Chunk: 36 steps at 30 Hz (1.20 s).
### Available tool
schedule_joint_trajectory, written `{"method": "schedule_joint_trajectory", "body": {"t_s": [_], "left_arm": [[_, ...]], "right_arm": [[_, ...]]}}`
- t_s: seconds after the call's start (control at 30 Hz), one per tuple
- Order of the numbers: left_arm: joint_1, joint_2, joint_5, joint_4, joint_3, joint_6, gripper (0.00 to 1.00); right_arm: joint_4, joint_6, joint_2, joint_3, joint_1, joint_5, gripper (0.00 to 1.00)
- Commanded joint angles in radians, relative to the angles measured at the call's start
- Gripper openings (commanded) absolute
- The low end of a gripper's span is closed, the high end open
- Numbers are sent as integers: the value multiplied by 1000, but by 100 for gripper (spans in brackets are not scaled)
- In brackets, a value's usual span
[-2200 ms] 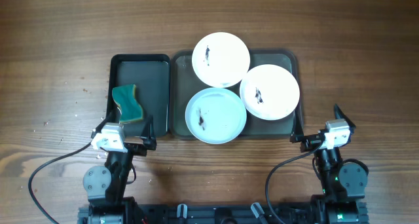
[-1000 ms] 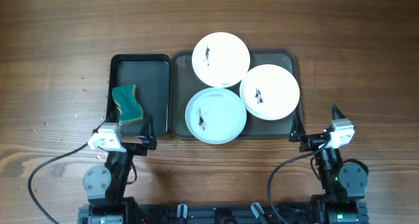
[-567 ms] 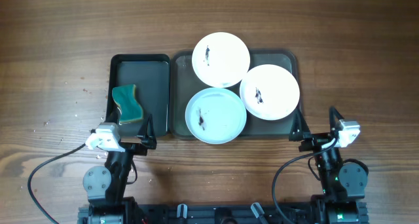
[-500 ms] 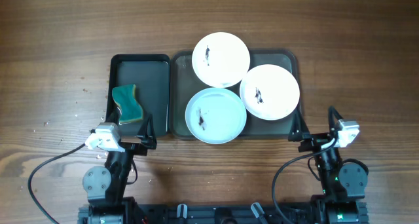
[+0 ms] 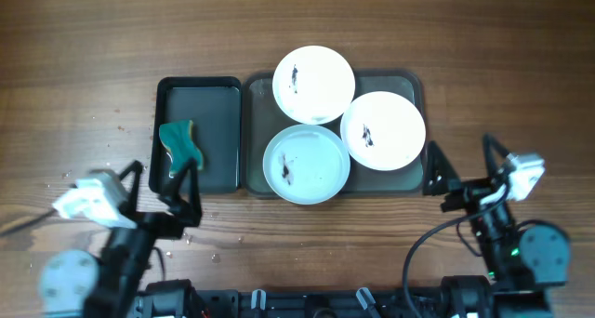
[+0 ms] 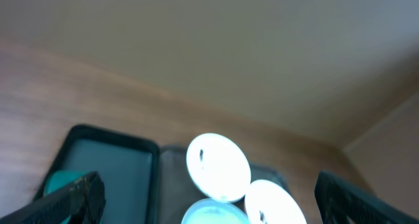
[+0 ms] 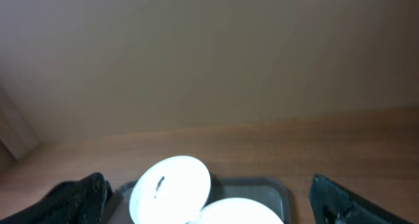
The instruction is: Clean dirty plates on tray and stack at the side
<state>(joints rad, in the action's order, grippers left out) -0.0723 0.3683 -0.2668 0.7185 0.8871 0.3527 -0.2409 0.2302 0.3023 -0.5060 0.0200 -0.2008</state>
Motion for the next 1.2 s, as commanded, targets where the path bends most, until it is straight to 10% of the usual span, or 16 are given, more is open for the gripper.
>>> {"method": "schedule_joint_trajectory", "body": {"t_s": [0.0,0.3,0.53,0.77,0.87,1.07,1.17], "left_arm": [[3,248,60,191,318,-94,100],[3,801,71,658,799,-140,100],[3,1016,60,671,799,-137,97],[3,1201,211,692,778,-84,18],[3,1266,262,675,746,-28,45],[3,1363,261,644,730,-30,59],[3,1389,261,639,729,-30,84]], "right_arm": [[-146,-86,192,-246,3,-27,100],[-832,-196,723,-863,3,-32,100],[-868,-132,927,-895,3,-200,100],[-875,-119,1078,-895,11,-242,57],[-871,-119,1140,-895,37,-213,58],[-829,-119,1255,-895,108,-153,59],[-800,-124,1301,-895,134,-147,61]]}}
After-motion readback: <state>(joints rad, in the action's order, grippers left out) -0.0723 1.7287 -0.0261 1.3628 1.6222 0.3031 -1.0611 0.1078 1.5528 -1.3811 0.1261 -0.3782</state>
